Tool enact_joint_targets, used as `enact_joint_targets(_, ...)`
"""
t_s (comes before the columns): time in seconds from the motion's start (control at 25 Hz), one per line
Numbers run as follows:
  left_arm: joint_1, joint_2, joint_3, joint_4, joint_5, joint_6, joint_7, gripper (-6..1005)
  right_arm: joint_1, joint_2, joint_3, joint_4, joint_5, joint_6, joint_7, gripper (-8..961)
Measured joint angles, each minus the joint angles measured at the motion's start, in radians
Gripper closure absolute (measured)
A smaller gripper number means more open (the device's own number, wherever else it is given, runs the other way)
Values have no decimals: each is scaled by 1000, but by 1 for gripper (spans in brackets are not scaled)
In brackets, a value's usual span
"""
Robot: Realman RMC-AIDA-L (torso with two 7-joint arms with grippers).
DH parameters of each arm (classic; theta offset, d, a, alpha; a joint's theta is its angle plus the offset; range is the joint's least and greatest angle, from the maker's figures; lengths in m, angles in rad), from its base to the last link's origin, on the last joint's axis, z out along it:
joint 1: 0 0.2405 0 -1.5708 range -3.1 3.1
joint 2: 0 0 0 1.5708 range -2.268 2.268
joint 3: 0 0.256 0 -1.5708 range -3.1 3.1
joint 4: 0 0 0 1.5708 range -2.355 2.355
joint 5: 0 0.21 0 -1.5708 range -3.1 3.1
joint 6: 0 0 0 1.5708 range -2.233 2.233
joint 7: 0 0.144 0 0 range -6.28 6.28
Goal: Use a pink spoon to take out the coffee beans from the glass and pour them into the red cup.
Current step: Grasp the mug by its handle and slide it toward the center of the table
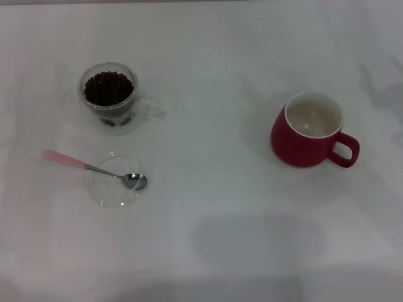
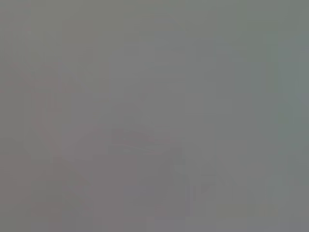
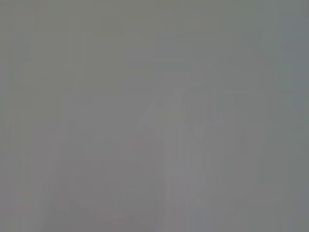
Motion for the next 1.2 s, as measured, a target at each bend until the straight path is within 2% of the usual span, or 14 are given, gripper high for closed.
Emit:
enact_joint_targets(0.48,7,0,0,-3,5,0,0,151,-3,-2,-6,25,-3,-16,6,246)
enact_joint_targets(0.76,12,0,0,-11,7,6,0,151,-19,-10,-26,64,-16,0,75,246)
enact_joint_targets(0.88,15,0,0,-10,11,6,0,152,-47,-21,-48,66,-53,4,92,246)
enact_joint_targets(1.08,27,0,0,-8,27,14,0,152,-101,-68,-53,68,-224,21,191,247)
enact_joint_targets(1.2,37,0,0,-11,29,24,-1,152,-118,-73,-54,80,-285,33,198,247)
